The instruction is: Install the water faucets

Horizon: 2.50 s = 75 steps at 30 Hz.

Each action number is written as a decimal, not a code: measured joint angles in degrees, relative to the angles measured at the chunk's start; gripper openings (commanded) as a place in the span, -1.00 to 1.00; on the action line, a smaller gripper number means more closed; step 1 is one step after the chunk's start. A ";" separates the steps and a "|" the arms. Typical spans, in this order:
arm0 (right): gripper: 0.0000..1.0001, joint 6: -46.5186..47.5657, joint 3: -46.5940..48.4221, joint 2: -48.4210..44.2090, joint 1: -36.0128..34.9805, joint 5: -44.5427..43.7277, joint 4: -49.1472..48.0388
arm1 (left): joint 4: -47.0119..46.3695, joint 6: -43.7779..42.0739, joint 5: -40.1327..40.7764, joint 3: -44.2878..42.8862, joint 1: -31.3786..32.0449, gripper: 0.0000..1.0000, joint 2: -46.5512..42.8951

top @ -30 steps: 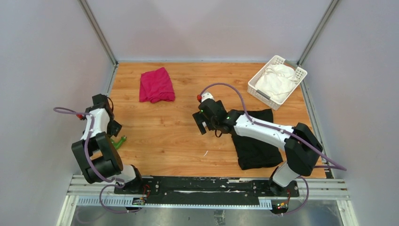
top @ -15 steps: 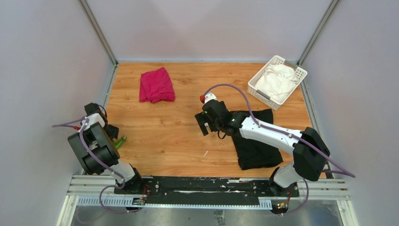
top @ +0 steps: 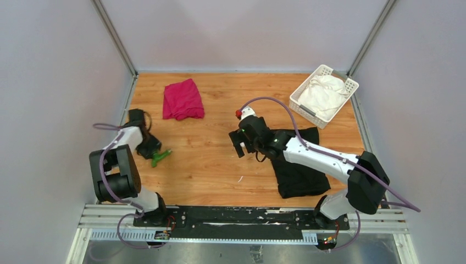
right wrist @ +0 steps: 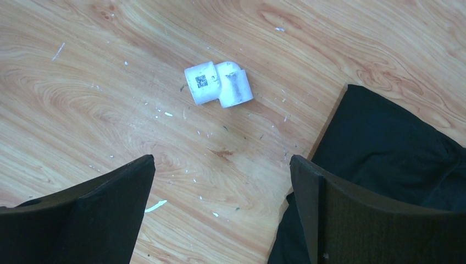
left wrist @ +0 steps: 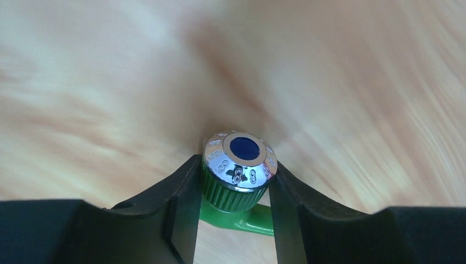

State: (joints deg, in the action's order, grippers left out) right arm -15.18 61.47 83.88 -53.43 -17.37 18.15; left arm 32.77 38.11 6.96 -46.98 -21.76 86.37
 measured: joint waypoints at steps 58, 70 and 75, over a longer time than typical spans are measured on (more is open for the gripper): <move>-0.63 -31.04 4.42 16.28 5.42 41.18 -36.89 | 0.61 6.08 -17.70 -9.03 37.22 -1.00 -14.10; 0.03 -32.02 4.17 16.70 5.42 42.51 -37.99 | 0.79 6.71 -17.33 -8.57 37.22 -1.00 -14.12; -0.02 -32.13 4.13 16.70 5.42 42.84 -38.10 | 0.90 6.71 -17.27 -8.57 37.22 -1.00 -14.12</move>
State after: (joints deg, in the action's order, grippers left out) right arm -47.31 65.60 100.57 -48.01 25.47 -19.94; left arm 33.67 44.82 -10.31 -55.55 15.46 72.25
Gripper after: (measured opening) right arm 0.488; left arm 0.482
